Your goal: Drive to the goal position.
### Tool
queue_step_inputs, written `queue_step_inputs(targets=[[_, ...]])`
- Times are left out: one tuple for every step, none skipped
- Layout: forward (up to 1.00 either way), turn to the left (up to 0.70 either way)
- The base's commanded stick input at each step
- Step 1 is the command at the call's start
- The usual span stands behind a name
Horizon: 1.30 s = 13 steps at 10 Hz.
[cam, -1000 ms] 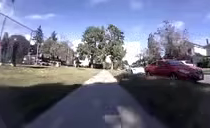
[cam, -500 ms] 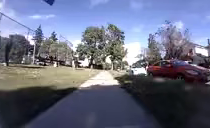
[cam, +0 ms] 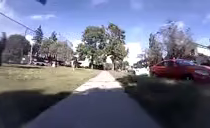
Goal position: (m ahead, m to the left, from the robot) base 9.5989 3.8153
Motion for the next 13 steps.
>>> queue_step_inputs(targets=[[1.0,-0.01],[1.0,0.02],[1.0,0.07],[1.0,0.1],[1.0,-0.01],[1.0,-0.01],[1.0,-0.01],[1.0,-0.01],[1.0,-0.01],[1.0,-0.01],[1.0,-0.01],[1.0,-0.01],[1.0,-0.01]])
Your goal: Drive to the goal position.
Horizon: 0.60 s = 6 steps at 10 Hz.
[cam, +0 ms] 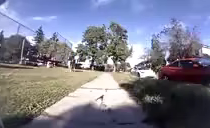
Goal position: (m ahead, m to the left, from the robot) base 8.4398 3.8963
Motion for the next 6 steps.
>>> queue_step_inputs(targets=[[1.0,-0.01],[1.0,-0.01],[1.0,-0.01],[1.0,-0.01],[1.0,-0.01],[1.0,-0.01]])
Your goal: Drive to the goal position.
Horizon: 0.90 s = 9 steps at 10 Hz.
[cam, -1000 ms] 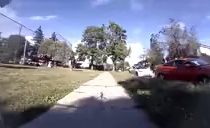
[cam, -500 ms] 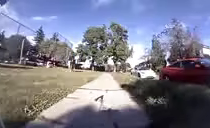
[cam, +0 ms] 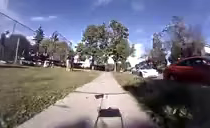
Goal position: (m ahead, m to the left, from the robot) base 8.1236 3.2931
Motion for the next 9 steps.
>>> queue_step_inputs(targets=[[1.0,-0.01],[1.0,-0.01],[1.0,-0.01],[1.0,-0.01],[1.0,-0.01],[1.0,-0.01],[1.0,-0.01],[1.0,-0.01],[1.0,-0.01]])
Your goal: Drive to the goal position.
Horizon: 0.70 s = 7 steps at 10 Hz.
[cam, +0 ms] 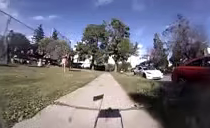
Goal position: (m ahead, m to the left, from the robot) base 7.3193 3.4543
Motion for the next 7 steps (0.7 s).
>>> queue_step_inputs(targets=[[1.0,-0.01],[1.0,-0.01],[1.0,-0.01],[1.0,-0.01],[1.0,-0.01],[1.0,-0.01],[1.0,-0.01]])
